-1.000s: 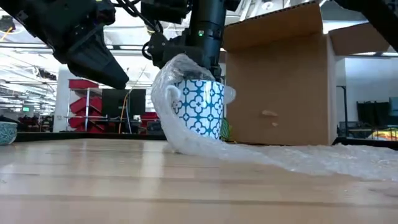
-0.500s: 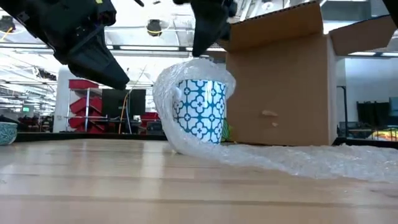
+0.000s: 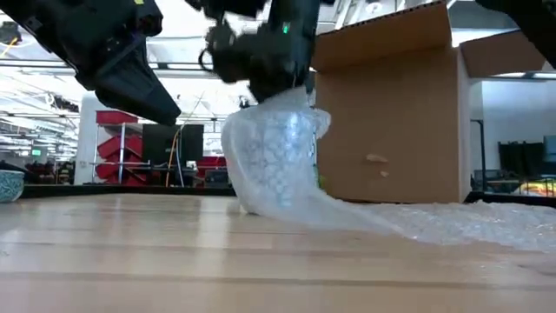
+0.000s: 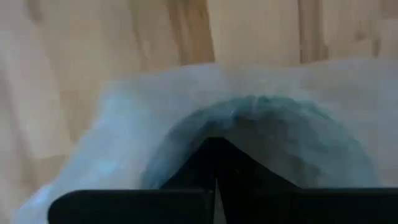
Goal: Wrap mug
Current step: Wrap the blue mug
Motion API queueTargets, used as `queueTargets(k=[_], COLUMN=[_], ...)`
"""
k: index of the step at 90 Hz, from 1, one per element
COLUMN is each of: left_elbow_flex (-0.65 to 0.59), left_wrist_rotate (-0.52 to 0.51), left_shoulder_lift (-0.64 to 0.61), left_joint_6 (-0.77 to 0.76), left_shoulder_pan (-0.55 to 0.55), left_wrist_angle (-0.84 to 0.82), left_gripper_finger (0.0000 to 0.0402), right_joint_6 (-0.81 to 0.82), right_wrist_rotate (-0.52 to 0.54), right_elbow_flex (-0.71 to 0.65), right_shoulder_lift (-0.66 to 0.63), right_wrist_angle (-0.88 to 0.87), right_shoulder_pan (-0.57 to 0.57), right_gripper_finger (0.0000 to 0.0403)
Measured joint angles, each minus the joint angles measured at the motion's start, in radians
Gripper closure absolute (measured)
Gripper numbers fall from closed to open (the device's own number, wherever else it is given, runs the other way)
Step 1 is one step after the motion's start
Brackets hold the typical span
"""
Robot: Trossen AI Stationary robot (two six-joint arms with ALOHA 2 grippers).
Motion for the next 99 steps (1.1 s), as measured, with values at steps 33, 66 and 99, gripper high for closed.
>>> queueTargets(k=[33, 66, 99], left_elbow_flex=[0.000, 0.000, 0.000], left_wrist_rotate=[0.000, 0.000, 0.000], left_shoulder_lift=[0.000, -0.001, -0.001], left_joint_6=[-0.002, -0.006, -0.008], left_shoulder_pan=[-0.001, -0.001, -0.001], left_wrist_angle=[-0.001, -0.002, -0.002], left_gripper_finger=[0.0189, 0.0189, 0.0189], right_joint_6=[-0.016, -0.044, -0.045], right_wrist_rotate=[0.002, 0.073, 0.246], right_elbow_flex=[-0.003, -0.002, -0.005], right_shoulder_lift=[-0.066, -0.233, -0.287], right_wrist_angle=[-0.009, -0.046, -0.260], right_shoulder_pan=[0.030, 0.152, 0.301], right_gripper_finger=[0.0403, 0.0403, 0.0403])
